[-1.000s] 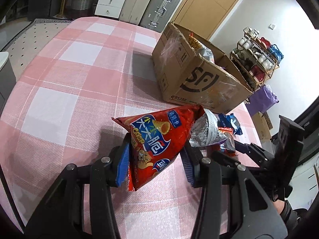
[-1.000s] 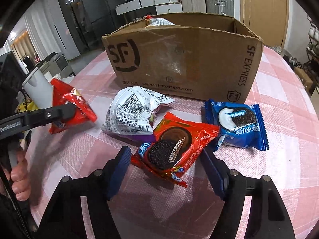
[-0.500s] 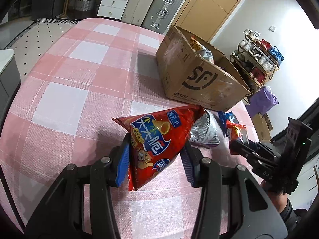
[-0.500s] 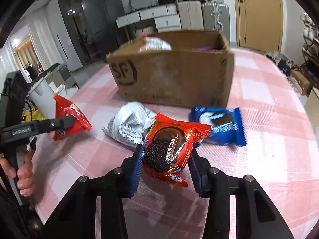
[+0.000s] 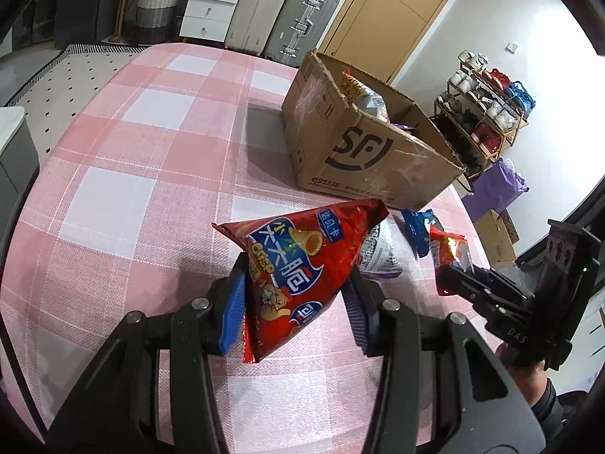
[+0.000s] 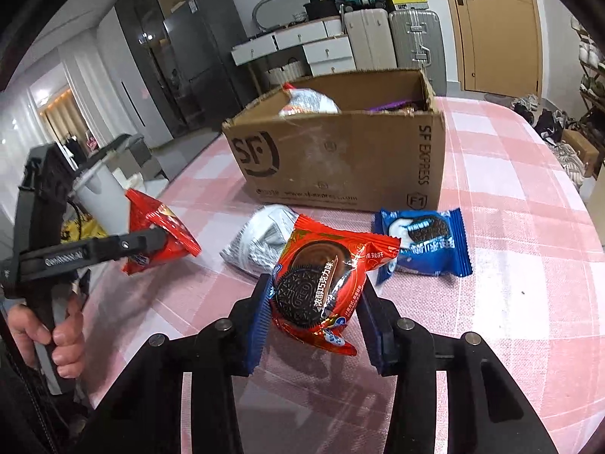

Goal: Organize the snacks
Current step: 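Lift the red chip bag with left while right grasps the red Oreo pack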

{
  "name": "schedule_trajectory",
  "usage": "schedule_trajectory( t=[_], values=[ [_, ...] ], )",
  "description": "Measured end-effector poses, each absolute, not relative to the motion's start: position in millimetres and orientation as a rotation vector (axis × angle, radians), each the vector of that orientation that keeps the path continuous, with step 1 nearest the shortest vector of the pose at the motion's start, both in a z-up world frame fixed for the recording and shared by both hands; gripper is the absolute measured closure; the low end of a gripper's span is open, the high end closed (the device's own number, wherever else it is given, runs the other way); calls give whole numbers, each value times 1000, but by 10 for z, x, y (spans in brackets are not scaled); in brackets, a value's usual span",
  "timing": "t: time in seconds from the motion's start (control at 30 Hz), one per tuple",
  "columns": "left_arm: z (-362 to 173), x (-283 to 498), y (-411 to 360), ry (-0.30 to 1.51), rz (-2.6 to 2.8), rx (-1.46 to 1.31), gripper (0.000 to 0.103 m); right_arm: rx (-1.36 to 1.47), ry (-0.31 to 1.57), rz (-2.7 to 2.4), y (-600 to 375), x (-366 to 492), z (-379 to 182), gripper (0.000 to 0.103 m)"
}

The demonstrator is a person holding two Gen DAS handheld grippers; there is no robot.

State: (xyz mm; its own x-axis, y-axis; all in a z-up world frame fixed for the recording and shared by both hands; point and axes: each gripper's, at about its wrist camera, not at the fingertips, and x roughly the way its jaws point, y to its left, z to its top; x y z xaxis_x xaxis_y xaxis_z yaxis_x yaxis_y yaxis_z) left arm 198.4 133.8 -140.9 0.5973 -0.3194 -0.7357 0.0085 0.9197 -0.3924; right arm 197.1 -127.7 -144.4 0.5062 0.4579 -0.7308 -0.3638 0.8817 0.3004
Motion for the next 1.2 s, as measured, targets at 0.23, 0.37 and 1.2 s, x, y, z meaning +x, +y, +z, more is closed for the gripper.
schedule_trajectory(
  t=[0.23,0.37,1.2],
  values=[
    [-1243,2008,1276,894,-199,-334,60,148,856,500,-1395,1948,-1196,60],
    [-1117,2039,1271,874,-201,-327,60,142,810,482,-1486,1951,-968,60],
    [141,2565,894,733,-320,-226,60,10,632,578,-1340,2397,424,60]
  ],
)
